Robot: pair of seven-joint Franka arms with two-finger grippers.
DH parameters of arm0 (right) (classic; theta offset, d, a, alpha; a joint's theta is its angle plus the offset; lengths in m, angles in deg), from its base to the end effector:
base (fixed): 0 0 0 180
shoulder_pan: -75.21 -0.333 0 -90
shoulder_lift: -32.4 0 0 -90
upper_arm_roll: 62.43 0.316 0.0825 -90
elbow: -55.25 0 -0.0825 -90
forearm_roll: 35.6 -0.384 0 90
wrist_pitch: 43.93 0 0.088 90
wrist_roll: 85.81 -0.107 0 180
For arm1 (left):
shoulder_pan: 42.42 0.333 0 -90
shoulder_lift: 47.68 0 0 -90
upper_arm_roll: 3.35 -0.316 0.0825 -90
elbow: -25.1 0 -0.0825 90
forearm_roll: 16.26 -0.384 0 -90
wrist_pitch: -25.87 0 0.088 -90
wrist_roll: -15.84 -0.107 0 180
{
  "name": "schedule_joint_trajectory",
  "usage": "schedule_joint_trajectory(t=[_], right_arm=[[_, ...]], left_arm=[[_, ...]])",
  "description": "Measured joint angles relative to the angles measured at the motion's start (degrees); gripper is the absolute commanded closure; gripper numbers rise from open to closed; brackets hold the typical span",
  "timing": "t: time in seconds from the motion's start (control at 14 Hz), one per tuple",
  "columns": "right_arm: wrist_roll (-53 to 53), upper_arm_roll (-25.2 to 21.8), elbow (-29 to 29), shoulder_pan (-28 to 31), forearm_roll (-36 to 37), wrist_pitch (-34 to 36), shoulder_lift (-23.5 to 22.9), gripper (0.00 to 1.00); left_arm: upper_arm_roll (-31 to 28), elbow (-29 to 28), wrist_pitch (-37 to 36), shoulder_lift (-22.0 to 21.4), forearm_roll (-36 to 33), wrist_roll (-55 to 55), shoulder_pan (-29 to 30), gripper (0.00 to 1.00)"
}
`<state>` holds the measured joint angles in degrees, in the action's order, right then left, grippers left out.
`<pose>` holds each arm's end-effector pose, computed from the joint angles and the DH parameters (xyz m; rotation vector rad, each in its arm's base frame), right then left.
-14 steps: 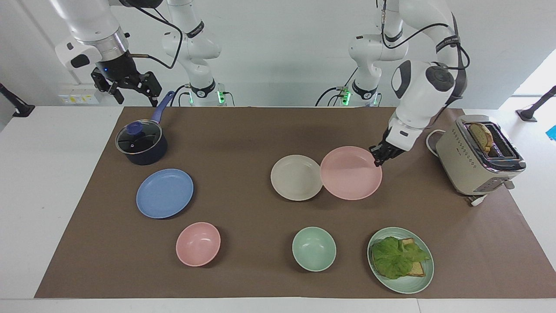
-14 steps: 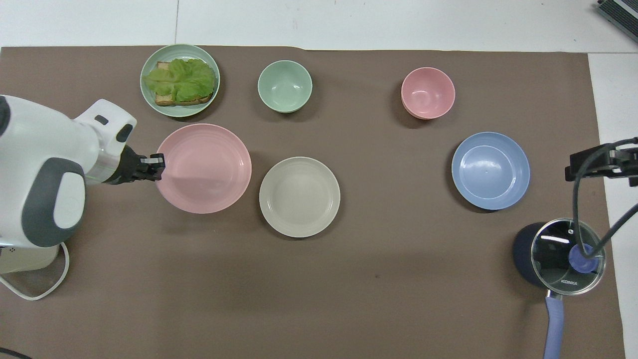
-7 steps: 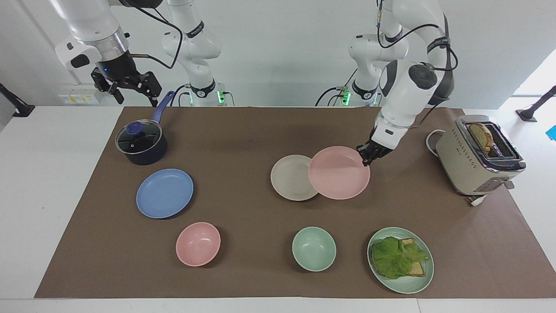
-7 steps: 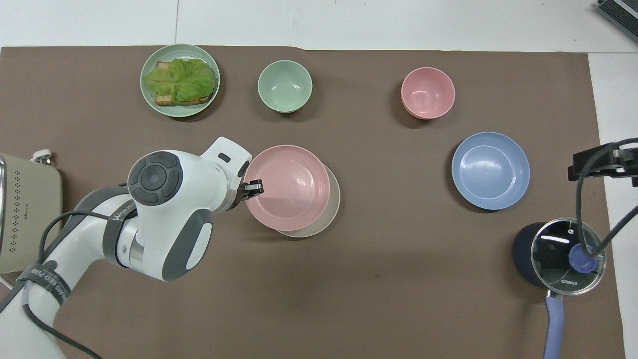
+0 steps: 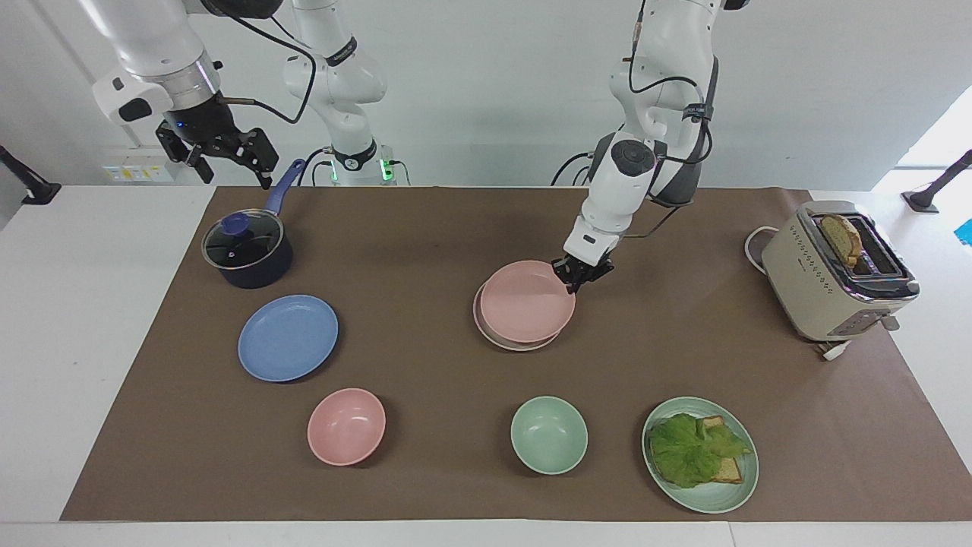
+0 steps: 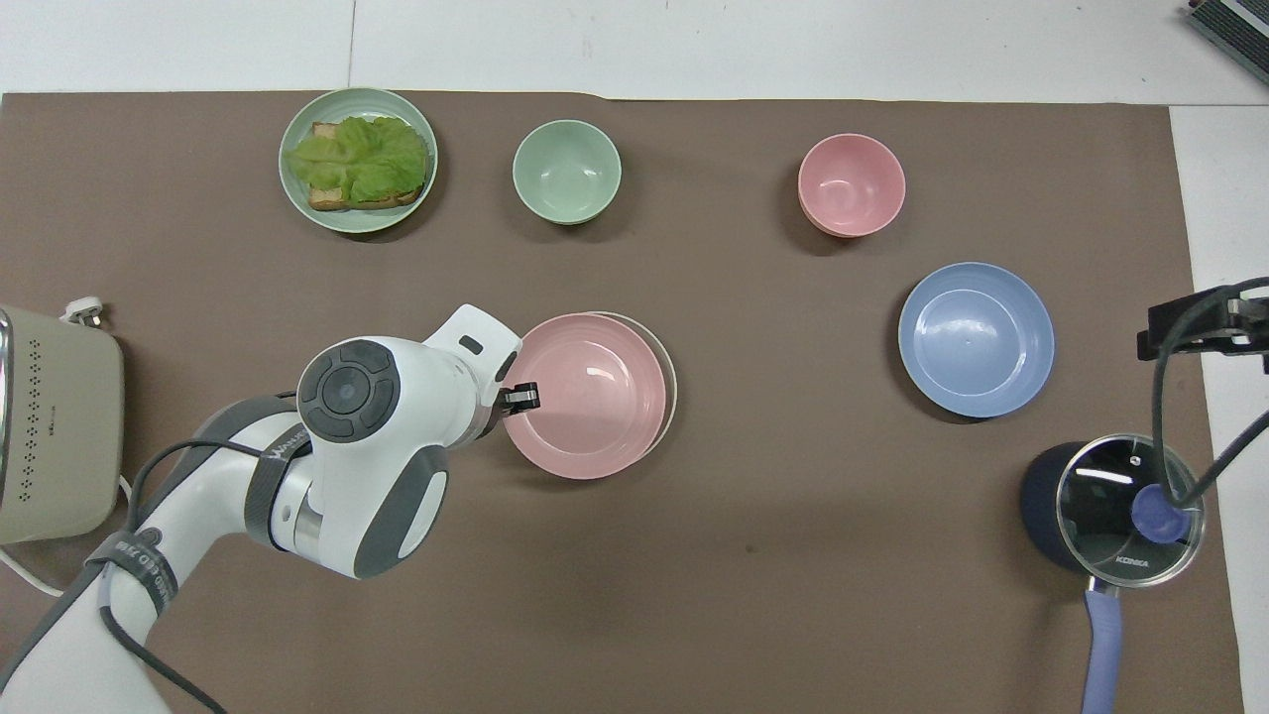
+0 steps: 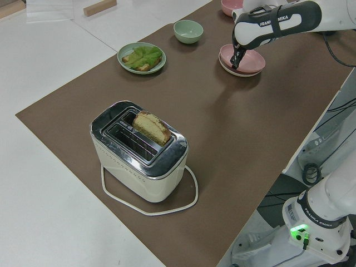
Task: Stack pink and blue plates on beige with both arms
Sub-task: 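Lower the pink bowl onto the beige plate and open the left gripper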
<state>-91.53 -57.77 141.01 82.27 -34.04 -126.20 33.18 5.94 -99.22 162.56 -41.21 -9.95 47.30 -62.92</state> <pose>0.5358 -0.0253 0.6549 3.1031 -0.2250 -0.0724 0.4866 -0.2787 0.3528 2.9998 0.1612 0.0593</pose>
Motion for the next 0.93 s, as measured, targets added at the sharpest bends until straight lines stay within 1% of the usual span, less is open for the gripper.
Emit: schedule_joint_trajectory(t=[0.21,0.93], right_arm=[[0.0,0.0,0.1,0.3,0.0,0.0,0.2,0.0],[2.0,0.0,0.3,0.5,0.0,-1.1,0.2,0.0]], left_arm=[[0.0,0.0,0.9,0.6,0.0,0.0,-0.3,1.0],[-0.2,0.0,1.4,0.8,0.0,-0.1,-0.3,1.0]])
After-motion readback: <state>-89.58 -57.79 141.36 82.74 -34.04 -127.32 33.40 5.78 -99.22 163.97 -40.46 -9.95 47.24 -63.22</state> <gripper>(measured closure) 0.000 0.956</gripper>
